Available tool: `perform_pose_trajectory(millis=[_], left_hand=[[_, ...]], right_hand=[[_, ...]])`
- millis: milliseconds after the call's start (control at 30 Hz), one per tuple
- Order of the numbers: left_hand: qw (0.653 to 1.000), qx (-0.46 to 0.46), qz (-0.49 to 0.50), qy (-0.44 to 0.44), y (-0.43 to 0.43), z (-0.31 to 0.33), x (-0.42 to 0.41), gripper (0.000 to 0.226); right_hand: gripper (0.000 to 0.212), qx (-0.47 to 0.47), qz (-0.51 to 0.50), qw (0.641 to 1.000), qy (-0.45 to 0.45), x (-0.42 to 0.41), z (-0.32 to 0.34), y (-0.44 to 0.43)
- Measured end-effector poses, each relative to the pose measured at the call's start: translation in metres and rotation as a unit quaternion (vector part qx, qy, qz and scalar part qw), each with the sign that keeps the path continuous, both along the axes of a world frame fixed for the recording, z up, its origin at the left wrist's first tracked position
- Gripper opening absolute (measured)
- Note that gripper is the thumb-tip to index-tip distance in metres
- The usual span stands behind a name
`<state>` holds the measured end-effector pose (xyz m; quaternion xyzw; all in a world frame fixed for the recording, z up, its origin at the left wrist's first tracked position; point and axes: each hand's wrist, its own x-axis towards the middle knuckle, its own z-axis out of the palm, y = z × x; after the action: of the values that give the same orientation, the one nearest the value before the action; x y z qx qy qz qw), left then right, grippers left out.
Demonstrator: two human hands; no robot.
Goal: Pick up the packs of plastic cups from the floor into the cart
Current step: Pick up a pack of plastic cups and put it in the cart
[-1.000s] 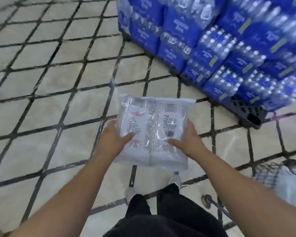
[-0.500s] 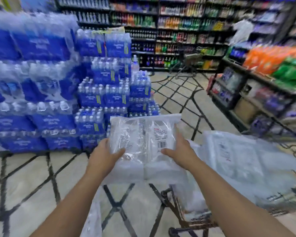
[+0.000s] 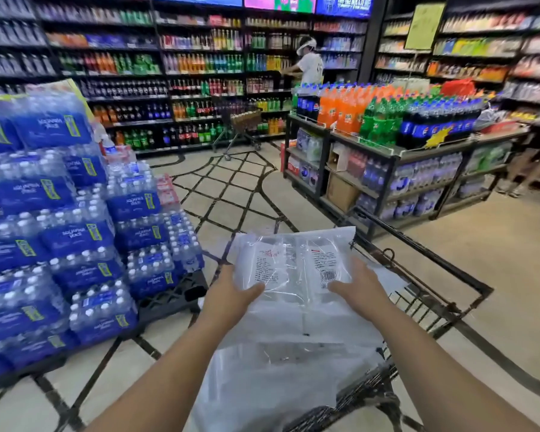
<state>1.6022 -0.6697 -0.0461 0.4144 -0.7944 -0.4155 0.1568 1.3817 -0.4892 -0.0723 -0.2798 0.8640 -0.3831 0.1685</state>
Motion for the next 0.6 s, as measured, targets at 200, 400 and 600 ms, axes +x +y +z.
perform_pose_trajectory(millis=[200, 400, 600], left_hand=[[0.998, -0.001, -0.034, -0.043, 0.009, -0.024, -0.054, 0.077], [0.997, -0.001, -0.026, -0.072, 0.009, -0.040, -0.060, 0.085], [0.992, -0.062, -0.044, -0.104, -0.003, -0.039, -0.058, 0.098]], right_hand=[[0.093, 0.042, -0.038, 0.996, -0.065, -0.040, -0.032, 0.020], [0.058, 0.050, -0.035, 0.996, -0.059, -0.042, -0.051, 0.022], [0.069, 0.099, -0.036, 0.994, 0.008, -0.031, -0.035, 0.016]])
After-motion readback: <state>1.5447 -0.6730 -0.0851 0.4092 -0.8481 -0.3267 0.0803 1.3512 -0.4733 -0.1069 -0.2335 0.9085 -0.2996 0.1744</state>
